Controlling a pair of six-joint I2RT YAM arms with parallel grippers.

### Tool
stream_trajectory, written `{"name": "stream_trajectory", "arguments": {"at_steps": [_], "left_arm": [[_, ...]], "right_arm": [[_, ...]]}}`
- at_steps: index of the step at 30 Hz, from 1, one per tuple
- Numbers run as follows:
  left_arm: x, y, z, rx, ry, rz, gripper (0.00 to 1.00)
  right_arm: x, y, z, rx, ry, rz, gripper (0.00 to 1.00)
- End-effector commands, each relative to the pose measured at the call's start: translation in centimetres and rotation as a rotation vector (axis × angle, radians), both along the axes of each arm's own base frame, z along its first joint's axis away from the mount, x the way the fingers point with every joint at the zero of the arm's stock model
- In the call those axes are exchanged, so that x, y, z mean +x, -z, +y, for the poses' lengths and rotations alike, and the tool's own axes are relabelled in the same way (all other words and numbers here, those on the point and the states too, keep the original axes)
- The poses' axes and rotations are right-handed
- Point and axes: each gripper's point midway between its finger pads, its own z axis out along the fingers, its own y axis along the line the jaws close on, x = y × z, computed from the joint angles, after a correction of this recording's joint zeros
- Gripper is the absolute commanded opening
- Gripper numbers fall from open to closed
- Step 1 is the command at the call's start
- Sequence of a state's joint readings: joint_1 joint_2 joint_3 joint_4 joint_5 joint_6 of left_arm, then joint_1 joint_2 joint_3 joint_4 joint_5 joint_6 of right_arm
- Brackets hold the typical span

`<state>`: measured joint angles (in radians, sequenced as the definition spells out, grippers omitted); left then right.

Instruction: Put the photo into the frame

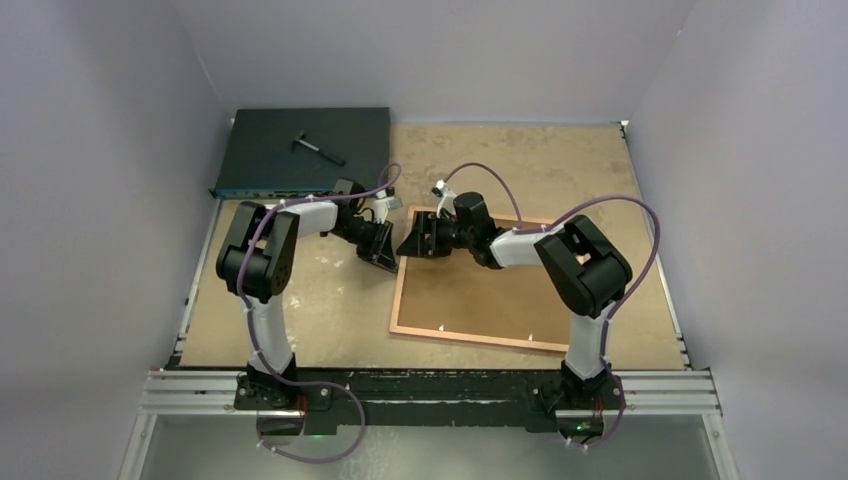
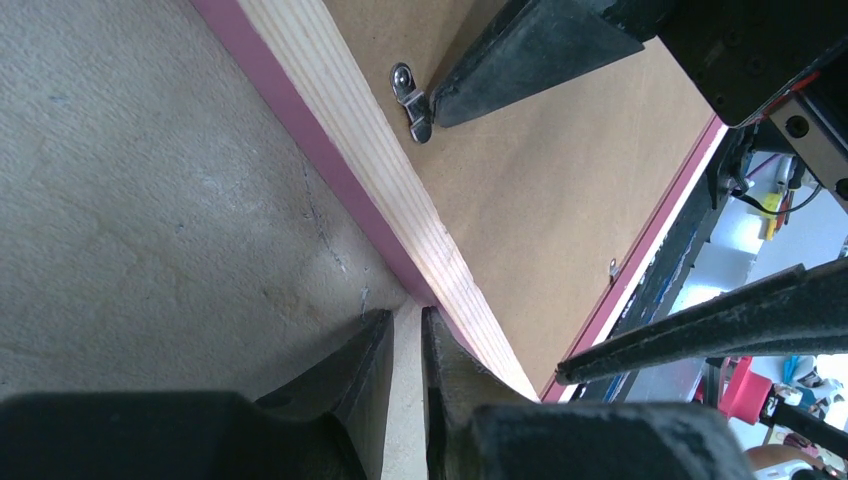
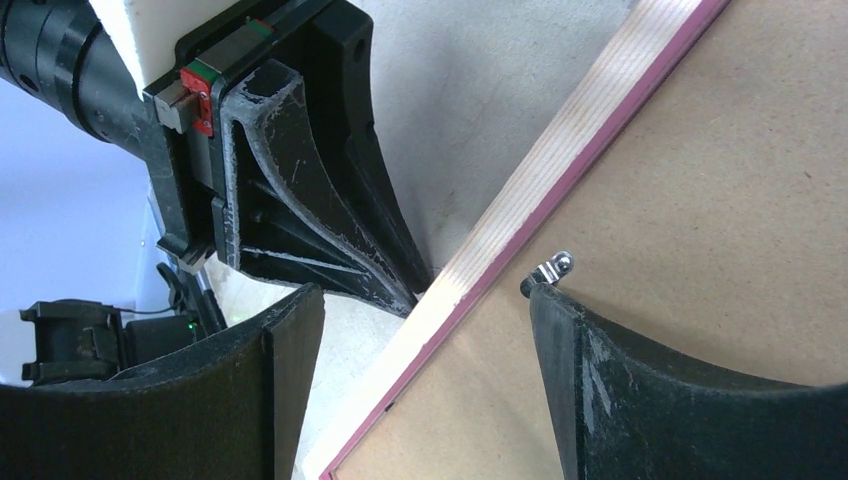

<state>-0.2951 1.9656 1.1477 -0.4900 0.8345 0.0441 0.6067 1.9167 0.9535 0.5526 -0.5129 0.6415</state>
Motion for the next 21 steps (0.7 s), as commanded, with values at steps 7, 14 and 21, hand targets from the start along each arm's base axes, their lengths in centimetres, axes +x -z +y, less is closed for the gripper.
{"name": "stream_trajectory", "arguments": {"at_steps": [7, 14, 21], "left_arm": [[0.5, -0.6, -0.2, -0.003, 0.014, -0.047, 0.14], [0.6, -0.8, -0.2, -0.006, 0.015, -0.053, 0.14], [0.6, -0.8, -0.2, -0.007, 0.018, -0.053, 0.13]], "right_arm": [[0.1, 1.2, 0.5, -0.013, 0.027, 0.028, 0.78], [0.7, 1.5, 0.7, -0.006, 0.050, 0.033, 0.78], [0.9, 1.4, 1.0, 0.007, 0.057, 0.034, 0.77]]}}
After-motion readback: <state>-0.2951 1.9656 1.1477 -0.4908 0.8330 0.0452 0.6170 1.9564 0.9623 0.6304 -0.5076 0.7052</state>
